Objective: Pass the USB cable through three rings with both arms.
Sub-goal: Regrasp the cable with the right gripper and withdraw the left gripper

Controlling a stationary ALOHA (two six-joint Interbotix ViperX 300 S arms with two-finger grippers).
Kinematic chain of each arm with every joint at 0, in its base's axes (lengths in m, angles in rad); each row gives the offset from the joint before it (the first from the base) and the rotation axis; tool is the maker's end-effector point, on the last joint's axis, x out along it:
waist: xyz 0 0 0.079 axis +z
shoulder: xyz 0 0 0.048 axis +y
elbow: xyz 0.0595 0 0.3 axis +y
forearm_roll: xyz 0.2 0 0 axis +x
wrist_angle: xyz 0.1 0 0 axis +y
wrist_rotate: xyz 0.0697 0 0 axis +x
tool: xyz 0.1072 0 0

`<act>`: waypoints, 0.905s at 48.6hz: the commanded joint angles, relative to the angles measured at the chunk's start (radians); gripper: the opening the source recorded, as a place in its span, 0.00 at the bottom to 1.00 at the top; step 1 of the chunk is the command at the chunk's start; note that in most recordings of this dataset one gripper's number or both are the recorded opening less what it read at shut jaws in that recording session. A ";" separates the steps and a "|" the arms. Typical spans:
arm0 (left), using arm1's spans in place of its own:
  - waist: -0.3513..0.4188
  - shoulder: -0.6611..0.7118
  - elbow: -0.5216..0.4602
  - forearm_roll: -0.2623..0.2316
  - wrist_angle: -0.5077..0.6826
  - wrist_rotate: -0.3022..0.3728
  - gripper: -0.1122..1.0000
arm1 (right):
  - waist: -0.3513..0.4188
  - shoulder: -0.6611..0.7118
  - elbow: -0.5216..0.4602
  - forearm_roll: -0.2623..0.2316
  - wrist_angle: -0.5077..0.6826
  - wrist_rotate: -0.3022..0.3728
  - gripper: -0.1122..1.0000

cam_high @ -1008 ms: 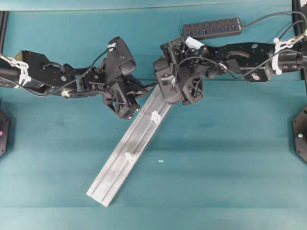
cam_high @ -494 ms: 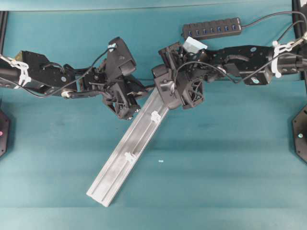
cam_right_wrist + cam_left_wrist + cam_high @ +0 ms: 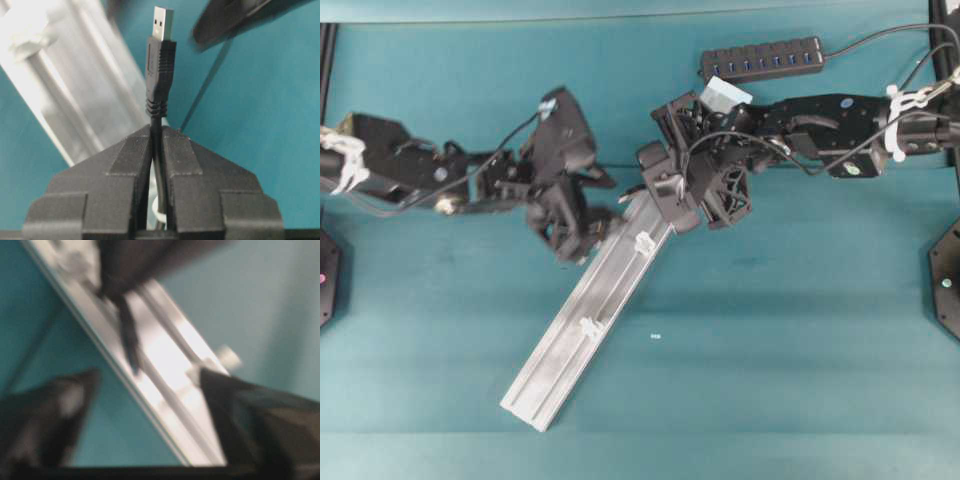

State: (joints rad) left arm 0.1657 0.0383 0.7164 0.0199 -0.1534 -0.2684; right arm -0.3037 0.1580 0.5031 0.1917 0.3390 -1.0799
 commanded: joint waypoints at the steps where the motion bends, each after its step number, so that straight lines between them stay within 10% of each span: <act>1: -0.028 -0.067 0.012 0.002 0.015 -0.003 0.97 | 0.012 -0.003 0.000 -0.029 0.026 0.006 0.17; 44: -0.067 -0.604 0.288 0.003 0.202 -0.095 0.93 | 0.031 -0.035 0.057 -0.141 0.144 0.005 0.17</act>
State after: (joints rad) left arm 0.1012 -0.5369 1.0048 0.0184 0.0537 -0.3574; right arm -0.2807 0.1243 0.5415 0.0522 0.4571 -1.0799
